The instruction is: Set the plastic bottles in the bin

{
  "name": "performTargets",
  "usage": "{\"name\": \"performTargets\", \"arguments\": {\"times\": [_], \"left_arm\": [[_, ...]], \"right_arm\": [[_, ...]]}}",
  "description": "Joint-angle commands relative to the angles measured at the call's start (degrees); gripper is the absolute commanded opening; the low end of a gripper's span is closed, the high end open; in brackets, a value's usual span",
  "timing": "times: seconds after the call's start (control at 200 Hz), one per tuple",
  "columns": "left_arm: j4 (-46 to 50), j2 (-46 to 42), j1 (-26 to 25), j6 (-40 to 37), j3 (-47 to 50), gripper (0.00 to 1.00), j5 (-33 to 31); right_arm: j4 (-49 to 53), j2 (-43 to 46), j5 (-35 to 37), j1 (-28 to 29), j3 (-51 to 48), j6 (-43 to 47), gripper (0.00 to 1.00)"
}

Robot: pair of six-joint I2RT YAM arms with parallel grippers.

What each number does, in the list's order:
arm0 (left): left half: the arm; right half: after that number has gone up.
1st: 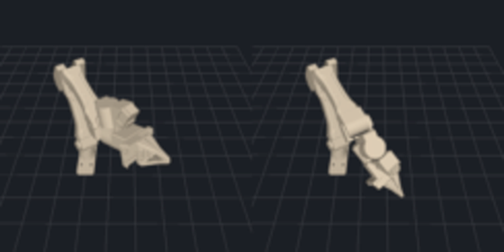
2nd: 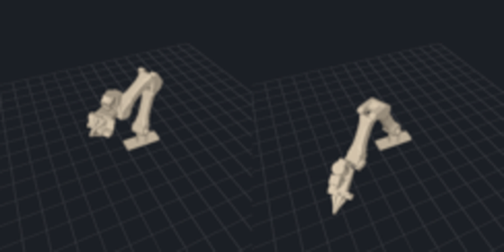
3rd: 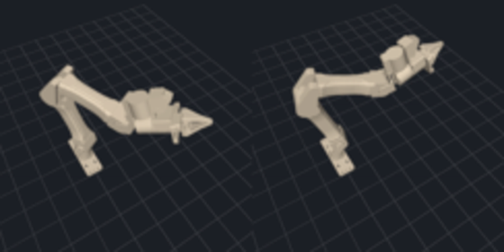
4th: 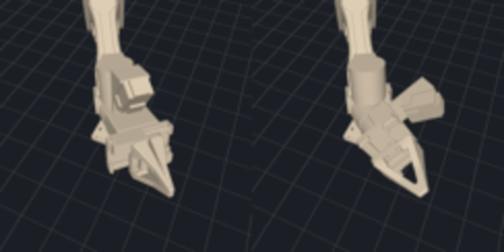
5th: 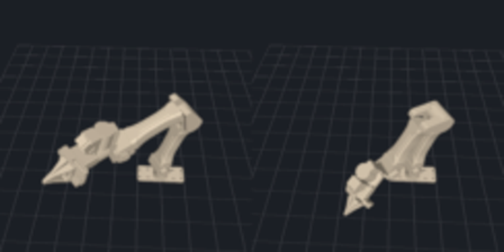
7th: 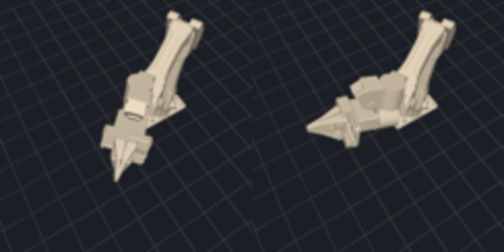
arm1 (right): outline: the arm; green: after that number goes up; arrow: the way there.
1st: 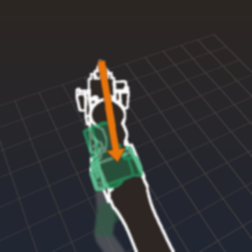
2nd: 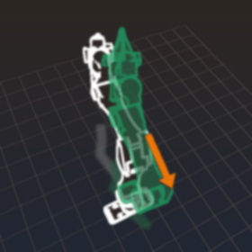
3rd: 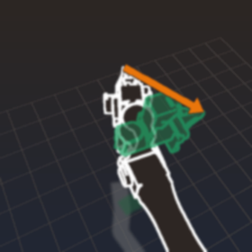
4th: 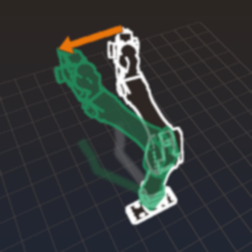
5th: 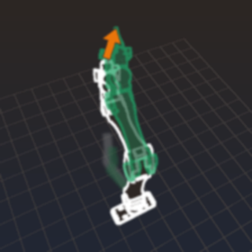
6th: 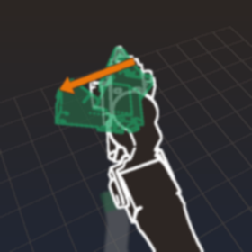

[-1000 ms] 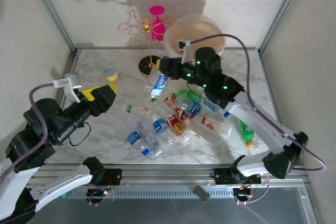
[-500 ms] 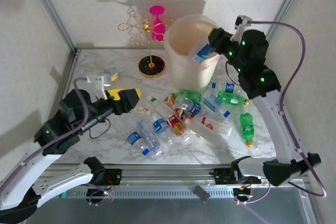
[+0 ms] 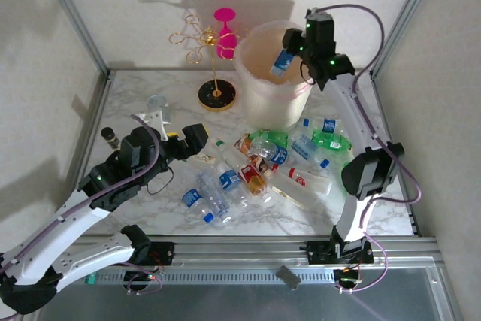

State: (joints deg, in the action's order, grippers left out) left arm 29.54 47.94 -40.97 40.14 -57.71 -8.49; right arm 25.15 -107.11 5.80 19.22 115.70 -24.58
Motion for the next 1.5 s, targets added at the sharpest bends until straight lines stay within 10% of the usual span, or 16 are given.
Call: {"name": "performTargets", "arguments": {"times": [0.0,0.621,1.106,1.497], "left_arm": [[6.72,-1.01,2.33,5.71,5.06,1.0,-3.47],[8.64,-8.41,13.02,10.31,17.7,1.0,11.92],[12.38,-13.79,13.11,12.48,17.08,1.0,11.74],[15.33,-21.24,13.11,16.92,23.26,0.99,12.18]], "right_arm": [[2.5,-1.68,-1.95,1.32,0.31,2.74,0.2],[2.24,2.21,-3.32,1.59,-3.56,8.99,0.62],[-8.79,32.13,-19.2,10.44,-29.44,10.8,0.55],[-10.88,52.25,-12.02,27.46,-64.24,0.3,0.45]]}}
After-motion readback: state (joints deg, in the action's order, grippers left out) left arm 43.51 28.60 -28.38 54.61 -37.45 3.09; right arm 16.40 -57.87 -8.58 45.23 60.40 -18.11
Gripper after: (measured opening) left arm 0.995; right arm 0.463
